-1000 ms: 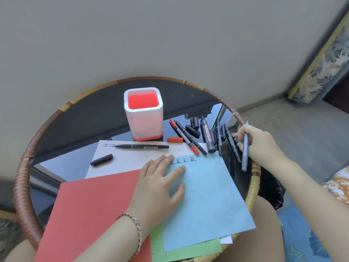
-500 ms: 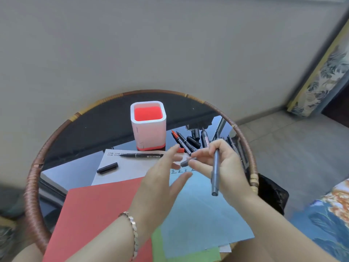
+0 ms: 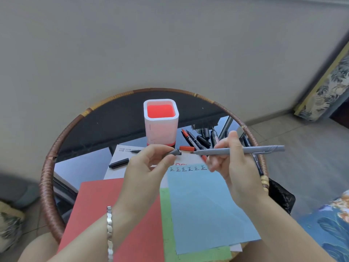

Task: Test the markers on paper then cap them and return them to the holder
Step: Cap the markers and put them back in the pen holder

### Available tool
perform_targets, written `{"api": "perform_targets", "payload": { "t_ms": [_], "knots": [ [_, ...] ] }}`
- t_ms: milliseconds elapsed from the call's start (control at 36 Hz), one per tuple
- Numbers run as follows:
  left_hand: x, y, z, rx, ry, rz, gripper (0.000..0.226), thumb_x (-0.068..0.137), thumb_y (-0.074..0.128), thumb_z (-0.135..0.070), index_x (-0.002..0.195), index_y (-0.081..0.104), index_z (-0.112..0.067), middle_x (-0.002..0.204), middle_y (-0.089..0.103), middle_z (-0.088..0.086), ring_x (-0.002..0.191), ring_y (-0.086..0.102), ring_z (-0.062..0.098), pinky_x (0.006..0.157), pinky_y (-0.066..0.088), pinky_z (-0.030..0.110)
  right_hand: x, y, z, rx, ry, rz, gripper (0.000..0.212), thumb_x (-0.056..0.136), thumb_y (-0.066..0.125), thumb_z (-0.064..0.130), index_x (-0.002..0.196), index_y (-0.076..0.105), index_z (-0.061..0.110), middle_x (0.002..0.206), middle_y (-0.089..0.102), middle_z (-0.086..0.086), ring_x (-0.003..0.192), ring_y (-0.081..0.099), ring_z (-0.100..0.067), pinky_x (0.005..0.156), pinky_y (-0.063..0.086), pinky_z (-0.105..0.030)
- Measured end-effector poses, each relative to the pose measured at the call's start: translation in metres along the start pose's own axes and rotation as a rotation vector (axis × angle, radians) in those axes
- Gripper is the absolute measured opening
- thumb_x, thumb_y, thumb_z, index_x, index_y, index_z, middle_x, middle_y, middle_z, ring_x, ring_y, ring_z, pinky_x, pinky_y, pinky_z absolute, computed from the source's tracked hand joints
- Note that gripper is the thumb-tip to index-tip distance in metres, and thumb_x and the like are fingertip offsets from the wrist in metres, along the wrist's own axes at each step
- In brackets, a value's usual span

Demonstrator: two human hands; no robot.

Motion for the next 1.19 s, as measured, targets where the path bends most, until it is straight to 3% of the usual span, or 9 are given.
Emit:
{"api": "perform_targets", "payload": {
  "t_ms": [167,361,583,694,806,917,1000,1083,1194],
  "knots": [
    [-0.004,0.003,-0.004,-0.049,-0.001,0.031,0.029,0.081,0.063,-0.011,0.078,0.068,-0.039,0.077,0.071,-0.016,0.076,0.064,0.002,0.065,0.047,0.011,-0.006,0.003,0.007,-0.001,-0.077,0.025,0.047,0.076,0.047,0.052,0.067,0.059,0.007,0.045,0.057,-0.002,0.046,0.056,-0.013,0.055,0.054,-0.024],
    [-0.007,0.005,-0.007,-0.071,-0.006,0.048,0.028,0.081,0.063,-0.011,0.082,0.067,-0.039,0.078,0.071,-0.016,0.076,0.064,0.001,0.065,0.046,0.009,-0.008,0.001,0.009,-0.021,-0.088,0.007,0.044,0.085,0.048,0.050,0.061,0.061,0.016,0.045,0.057,0.000,0.045,0.055,-0.012,0.053,0.052,-0.023],
    [-0.008,0.009,-0.005,-0.047,-0.021,0.083,0.027,0.081,0.064,-0.010,0.083,0.068,-0.037,0.082,0.071,-0.015,0.081,0.065,0.004,0.072,0.050,0.016,-0.010,0.003,0.009,-0.058,-0.110,0.036,0.038,0.082,0.049,0.052,0.058,0.064,0.026,0.046,0.058,-0.001,0.048,0.057,-0.013,0.057,0.054,-0.024],
    [-0.009,0.013,-0.007,-0.022,-0.007,0.123,0.026,0.081,0.064,-0.010,0.079,0.070,-0.035,0.078,0.071,-0.014,0.076,0.063,0.003,0.070,0.049,0.016,-0.011,0.008,0.010,-0.148,-0.153,0.081,0.032,0.083,0.050,0.041,0.061,0.065,0.023,0.048,0.061,-0.001,0.048,0.058,-0.011,0.055,0.051,-0.020],
    [-0.011,0.019,-0.011,-0.016,0.045,0.173,0.029,0.084,0.060,-0.008,0.081,0.069,-0.036,0.065,0.065,-0.012,0.063,0.058,0.000,0.064,0.046,0.012,-0.015,0.009,0.011,-0.141,-0.210,0.052,0.029,0.079,0.060,0.039,0.060,0.064,0.017,0.044,0.061,-0.002,0.042,0.055,-0.011,0.047,0.045,-0.016],
    [-0.011,0.022,-0.023,0.081,0.221,0.171,0.030,0.082,0.058,-0.021,0.082,0.064,-0.050,0.071,0.063,-0.014,0.066,0.057,0.001,0.064,0.044,0.010,-0.014,0.005,0.015,-0.063,-0.265,0.008,0.026,0.075,0.054,0.037,0.055,0.063,0.022,0.041,0.057,0.000,0.039,0.054,-0.010,0.046,0.044,-0.016],
    [-0.012,0.024,-0.026,0.137,0.319,0.188,0.021,0.081,0.053,-0.028,0.084,0.060,-0.048,0.075,0.060,-0.018,0.068,0.055,0.001,0.064,0.041,0.008,-0.015,0.004,0.017,-0.067,-0.308,0.019,0.025,0.076,0.054,0.035,0.056,0.063,0.023,0.043,0.058,0.003,0.041,0.055,-0.010,0.048,0.046,-0.017],
    [-0.014,0.026,-0.023,0.087,0.322,0.204,0.020,0.080,0.051,-0.027,0.085,0.061,-0.043,0.072,0.060,-0.024,0.066,0.055,-0.001,0.064,0.041,0.007,-0.019,0.005,0.020,-0.079,-0.368,0.048,0.023,0.076,0.053,0.031,0.056,0.063,0.024,0.043,0.058,0.005,0.042,0.055,-0.010,0.050,0.046,-0.016],
    [-0.002,0.026,-0.018,0.056,0.233,0.249,0.018,0.079,0.060,-0.024,0.082,0.065,-0.042,0.075,0.065,-0.014,0.069,0.058,0.001,0.067,0.045,0.011,-0.018,0.009,0.028,-0.171,-0.441,0.065,0.025,0.079,0.050,0.028,0.058,0.055,0.016,0.047,0.057,0.009,0.045,0.053,-0.004,0.054,0.044,-0.012]
  ]
}}
Point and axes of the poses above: each hand's wrist, its own x-axis towards the middle knuckle, its own y-axis out of the palm, z = x × y, the point moved 6 cm from there along x, towards the middle knuckle
